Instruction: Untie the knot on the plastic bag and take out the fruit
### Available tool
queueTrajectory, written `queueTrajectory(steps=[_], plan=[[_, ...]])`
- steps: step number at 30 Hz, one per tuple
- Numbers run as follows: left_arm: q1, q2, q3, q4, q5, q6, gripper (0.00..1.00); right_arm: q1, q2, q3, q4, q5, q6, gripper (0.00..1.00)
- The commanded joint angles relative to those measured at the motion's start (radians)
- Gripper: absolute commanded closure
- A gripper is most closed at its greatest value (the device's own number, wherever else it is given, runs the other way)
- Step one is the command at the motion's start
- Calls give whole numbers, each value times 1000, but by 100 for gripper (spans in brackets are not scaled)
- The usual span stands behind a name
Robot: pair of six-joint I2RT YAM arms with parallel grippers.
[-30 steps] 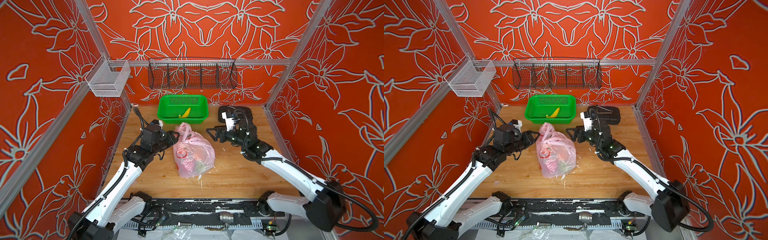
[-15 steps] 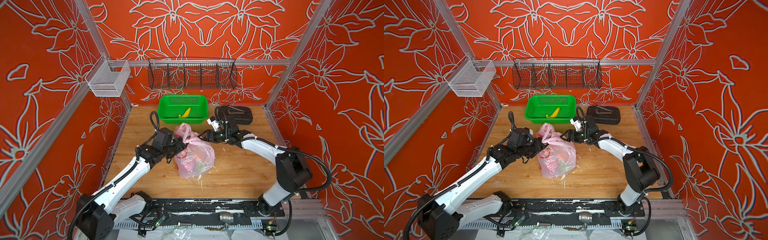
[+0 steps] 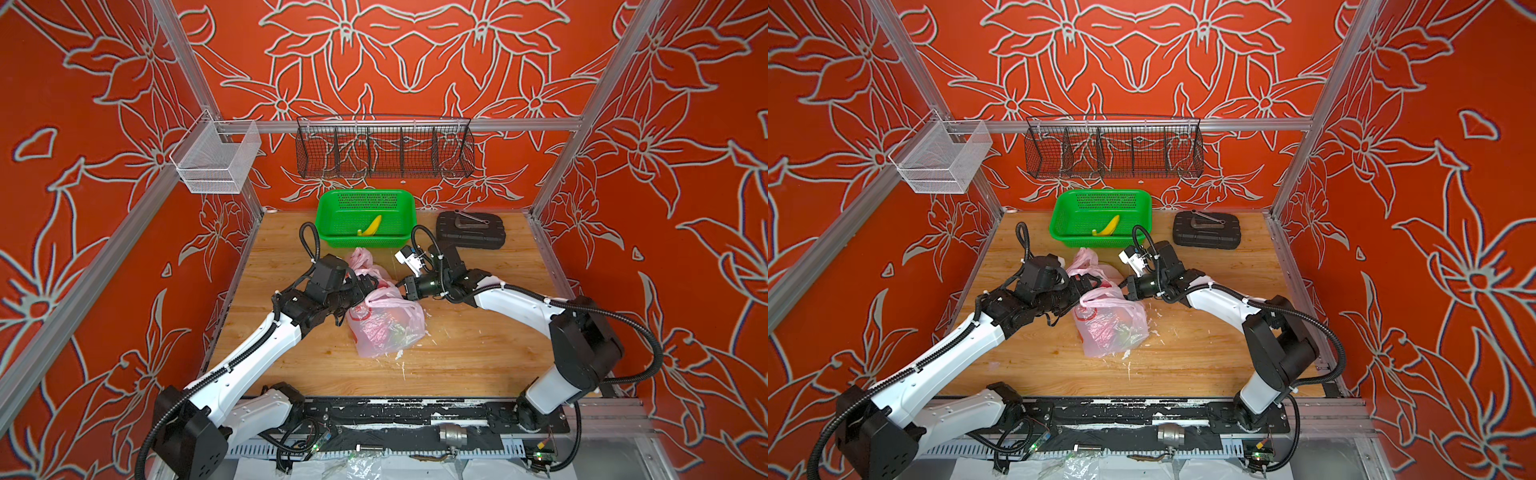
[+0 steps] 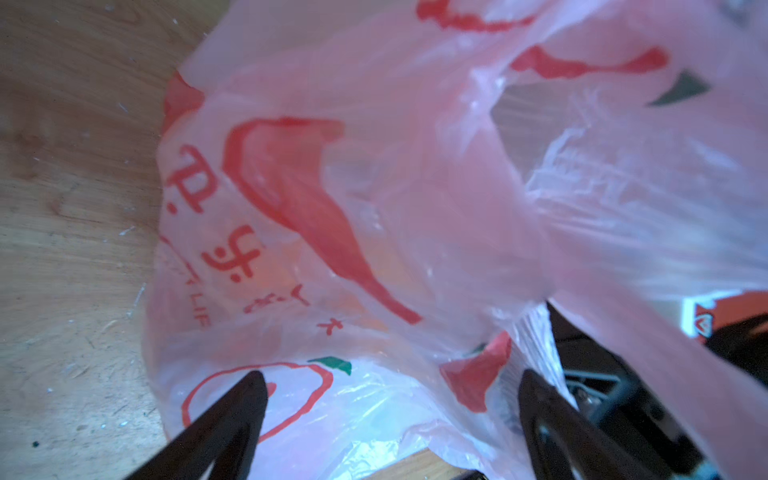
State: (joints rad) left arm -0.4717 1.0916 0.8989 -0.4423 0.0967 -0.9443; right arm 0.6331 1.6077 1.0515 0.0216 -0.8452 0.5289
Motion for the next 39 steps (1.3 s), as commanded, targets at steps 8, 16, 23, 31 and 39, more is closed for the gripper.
queueTrajectory(steps=[8,16,23,31,39], plan=[[-3,-7,12,13,-63,13,10,46,-61,-30,34,-35,-107,100],[-2,52,18,81,-10,47,41,77,-80,-32,33,-51,-150,100],[-3,40,-15,65,38,90,99,74,-106,-37,8,82,-162,100],[-1,-123,-139,-45,-12,121,100,70,-171,-49,-38,371,-165,95],[-1,-255,-219,-120,-1,115,100,107,-142,42,-201,510,-283,20]])
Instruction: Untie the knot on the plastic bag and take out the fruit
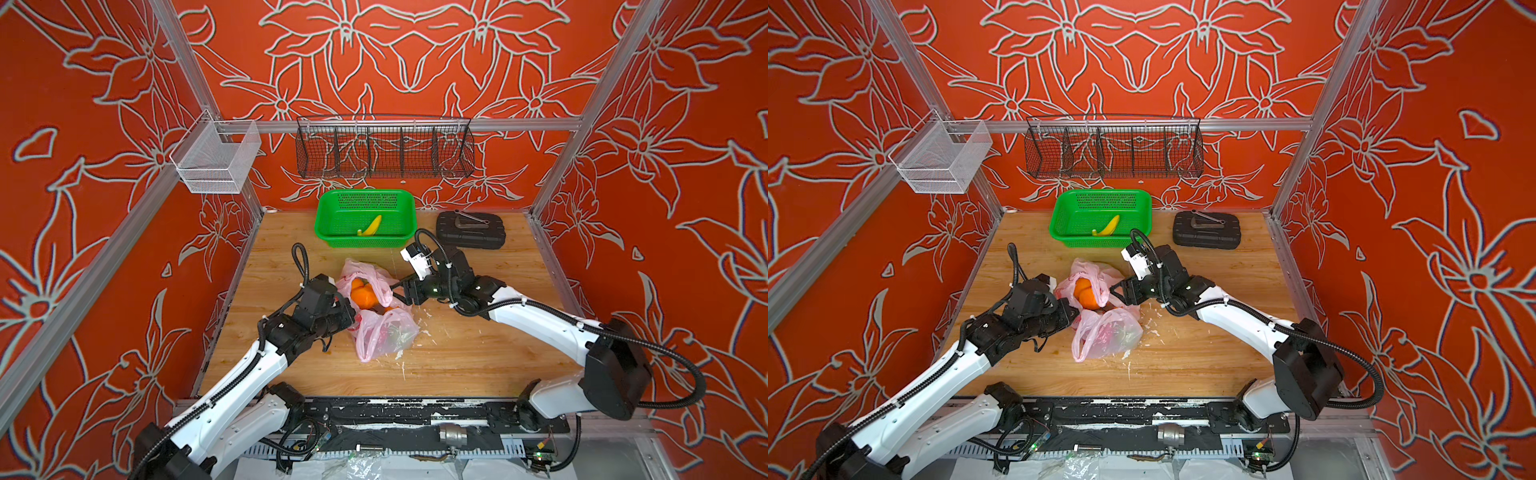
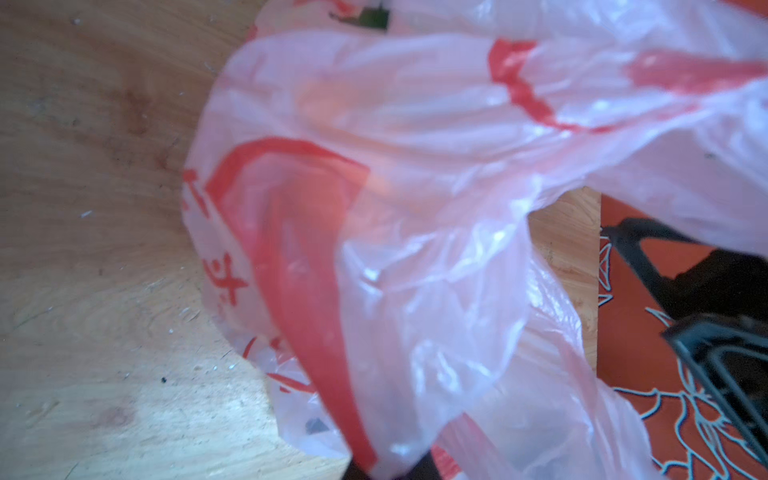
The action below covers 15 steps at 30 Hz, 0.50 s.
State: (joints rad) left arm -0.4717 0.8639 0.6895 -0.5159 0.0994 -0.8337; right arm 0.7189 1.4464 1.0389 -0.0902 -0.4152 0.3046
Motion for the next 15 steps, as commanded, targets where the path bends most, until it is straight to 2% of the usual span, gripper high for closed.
queueTrajectory(steps=[1,7,13,15], plan=[[-3,-35,-11,-48,-4,4,100,30,33,65,-101,84,-70,18],[-2,-60,-18,-26,-11,18,100,103,151,183,-233,185,-130,3],[-1,-39,3,-12,-6,44,100,145,274,266,-272,341,-131,3],[-1,-37,15,-44,-42,26,100,143,291,271,-268,389,-118,8]])
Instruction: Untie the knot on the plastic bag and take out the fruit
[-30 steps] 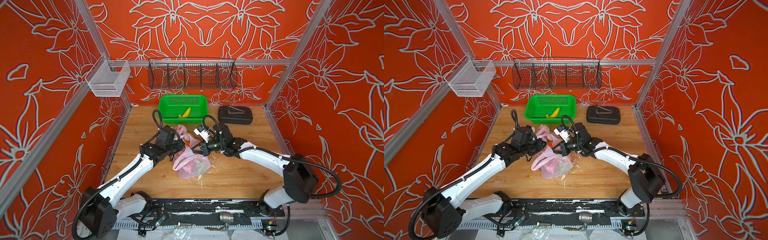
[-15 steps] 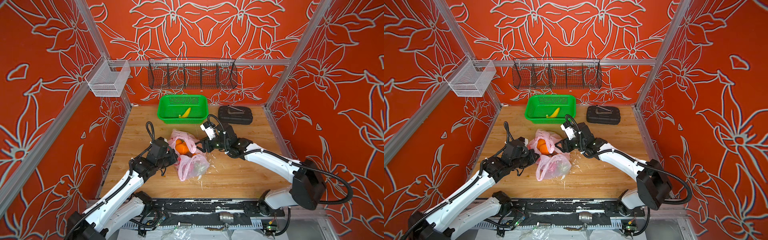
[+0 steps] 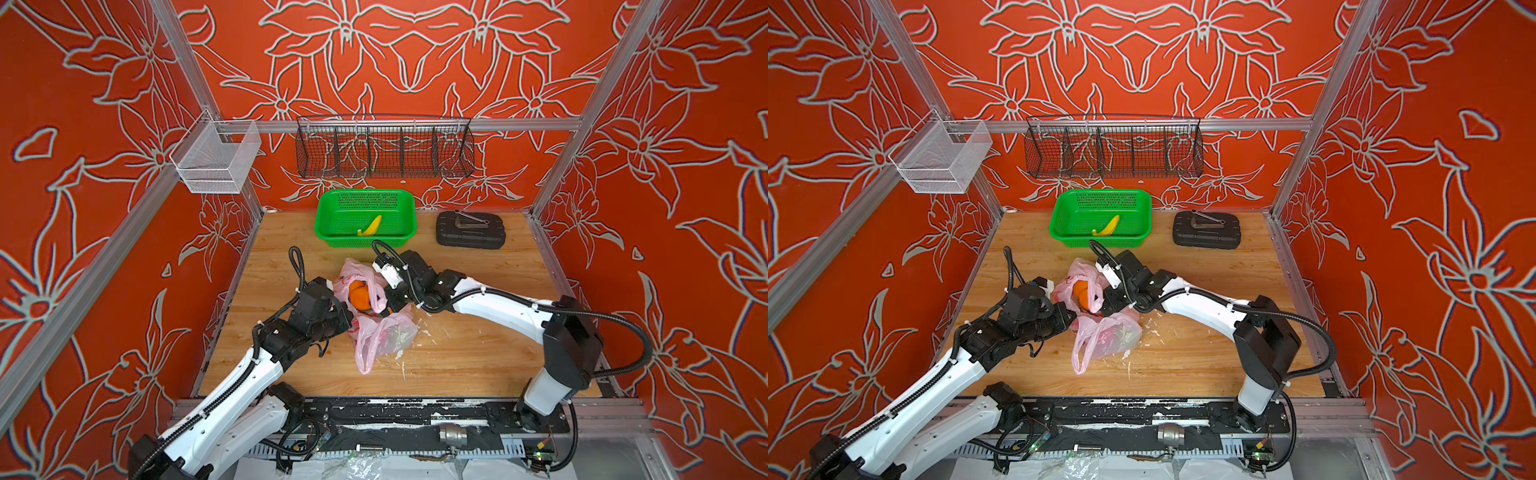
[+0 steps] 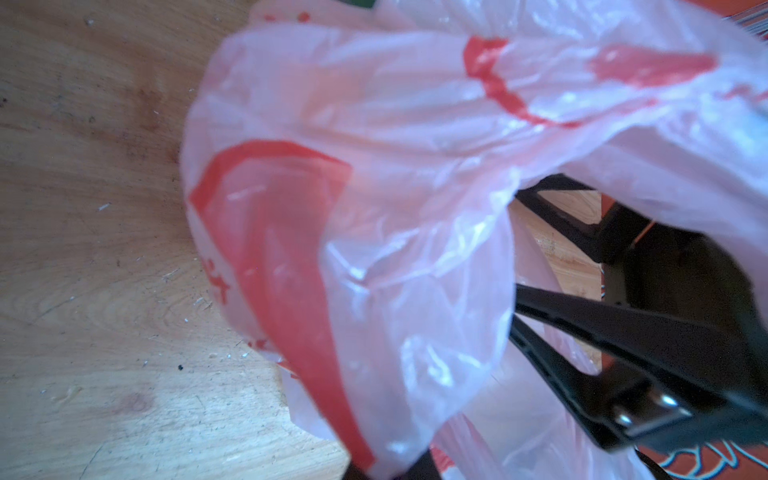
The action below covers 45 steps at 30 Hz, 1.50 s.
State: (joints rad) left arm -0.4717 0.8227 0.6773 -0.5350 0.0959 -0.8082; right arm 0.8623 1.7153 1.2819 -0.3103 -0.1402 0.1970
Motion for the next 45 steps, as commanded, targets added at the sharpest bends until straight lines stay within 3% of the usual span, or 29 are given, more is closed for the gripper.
queueTrajectory(steps=[1,3,6,10,23,29,30,31,33,35,39,41,45], plan=[[-1,4,32,-39,-54,-5,100,-1,27,28,-47,141,-3,14],[-1,-5,37,-58,-74,-11,100,-10,24,21,-43,157,-3,27],[-1,-29,33,-76,-107,-22,100,-29,9,1,-35,162,-10,65],[-1,-74,19,-104,-155,-28,100,-83,-12,-16,-41,141,-25,100],[2,-266,41,-335,-311,-3,100,-373,-69,-38,8,66,20,100],[2,-274,13,-241,-234,52,100,-388,-67,-19,44,-125,42,100],[2,-271,11,-216,-218,70,95,-387,-70,-24,55,-162,52,100],[2,-265,12,-191,-204,88,79,-386,-77,-29,60,-194,64,93],[2,-256,26,-150,-188,134,48,-382,-100,-34,53,-236,85,73],[2,-246,58,-118,-197,194,31,-375,-143,-52,47,-233,108,55],[2,-213,143,-56,-203,402,25,-368,-254,-111,63,-197,145,42],[2,-175,195,-14,-136,563,24,-360,-319,-136,52,-173,147,35],[1,-46,314,24,-45,767,24,-345,-442,-193,46,-146,157,30]])
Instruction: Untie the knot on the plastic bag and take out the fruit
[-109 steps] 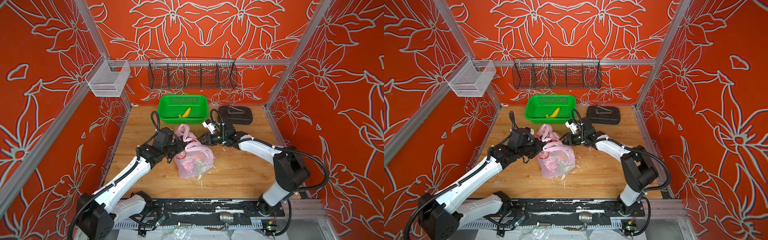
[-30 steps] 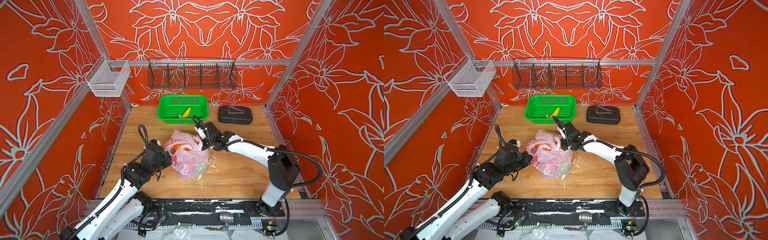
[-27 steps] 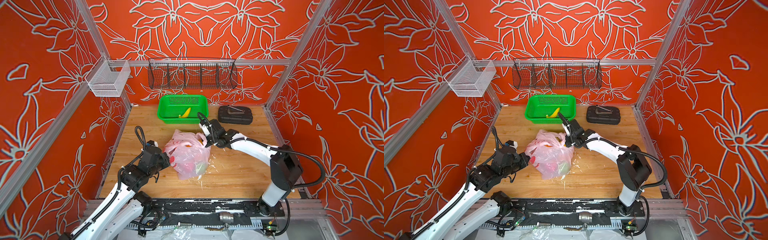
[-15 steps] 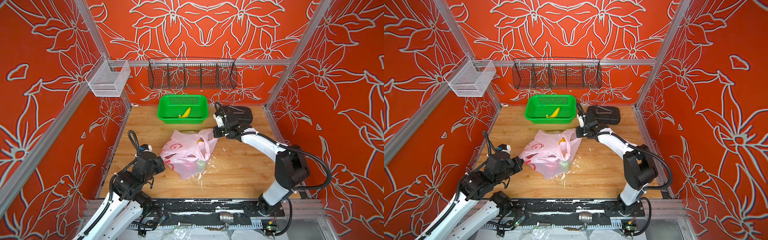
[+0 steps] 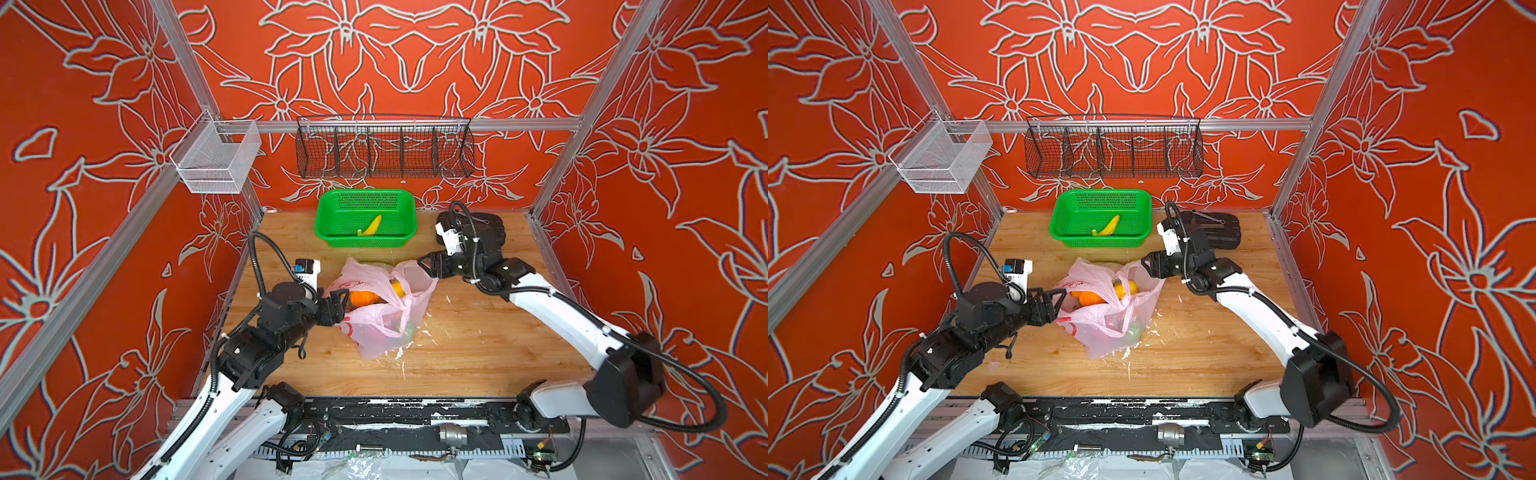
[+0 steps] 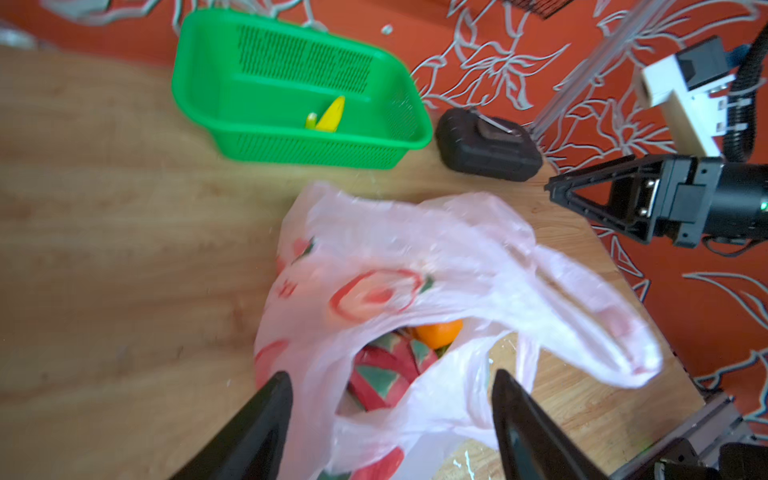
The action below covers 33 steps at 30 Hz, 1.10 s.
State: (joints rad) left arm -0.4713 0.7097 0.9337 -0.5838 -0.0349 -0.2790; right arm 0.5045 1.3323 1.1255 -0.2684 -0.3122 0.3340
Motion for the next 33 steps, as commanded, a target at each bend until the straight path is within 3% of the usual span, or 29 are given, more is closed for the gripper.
queueTrajectory(steps=[1,7,10,11,16,24,29,31,33], plan=[[-3,107,90,79,124,295,23,15,-87,-55,4,27,25,29],[-48,337,240,66,305,564,18,19,-232,-134,-49,38,33,27],[-101,424,281,52,396,643,3,19,-283,-170,-78,51,23,26],[-128,449,287,49,392,672,2,19,-295,-182,-87,54,18,26],[-233,534,260,74,251,792,3,19,-329,-212,-106,71,10,24],[-270,599,174,218,31,860,3,19,-319,-205,-98,46,13,23],[-265,658,178,321,-272,813,3,40,-297,-205,-50,-13,22,22],[-240,682,213,307,-327,746,2,70,-275,-217,-7,-14,30,22],[-202,694,245,274,-308,663,8,107,-236,-212,11,-1,23,22]])
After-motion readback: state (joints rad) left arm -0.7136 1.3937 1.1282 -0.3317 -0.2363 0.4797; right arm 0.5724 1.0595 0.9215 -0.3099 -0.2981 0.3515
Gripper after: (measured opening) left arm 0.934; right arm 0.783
